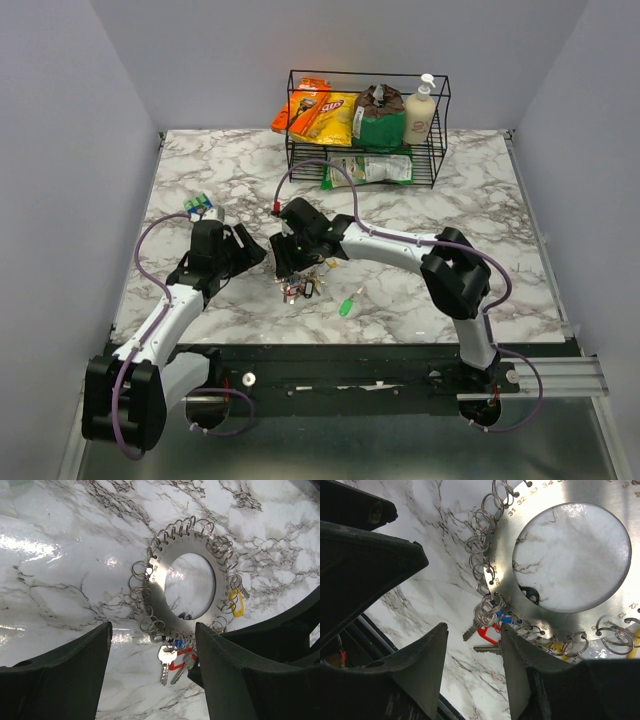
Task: Put the keys on the keyring
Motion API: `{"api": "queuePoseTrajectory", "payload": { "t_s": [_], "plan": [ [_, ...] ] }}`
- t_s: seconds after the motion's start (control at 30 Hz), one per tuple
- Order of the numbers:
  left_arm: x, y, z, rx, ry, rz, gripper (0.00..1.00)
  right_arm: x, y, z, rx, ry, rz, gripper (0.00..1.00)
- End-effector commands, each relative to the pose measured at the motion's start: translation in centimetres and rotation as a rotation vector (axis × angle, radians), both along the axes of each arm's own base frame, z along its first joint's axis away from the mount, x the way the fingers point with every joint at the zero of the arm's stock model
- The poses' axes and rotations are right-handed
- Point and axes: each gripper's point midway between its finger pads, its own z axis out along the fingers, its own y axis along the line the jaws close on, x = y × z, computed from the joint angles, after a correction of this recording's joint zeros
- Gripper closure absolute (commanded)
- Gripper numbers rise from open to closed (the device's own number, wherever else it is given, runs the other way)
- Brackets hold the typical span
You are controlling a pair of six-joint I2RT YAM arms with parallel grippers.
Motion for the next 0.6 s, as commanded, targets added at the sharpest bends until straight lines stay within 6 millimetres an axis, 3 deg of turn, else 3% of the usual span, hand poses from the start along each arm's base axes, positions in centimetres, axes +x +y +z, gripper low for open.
{"api": "queuePoseTrajectory", "payload": {
  "t_s": [0.0, 0.57],
  "plan": [
    [0.0, 0.2, -0.2, 0.009, -0.004, -0.004, 0.24, -0.6, 0.0, -1.1, -0.036, 0.037, 0.001, 0.45],
    [0.0, 0.0, -0.8, 0.004, 0.008, -0.012, 0.24, -0.8, 1.0, -3.7, -0.057, 0.097, 0.012, 0.62]
  ]
}}
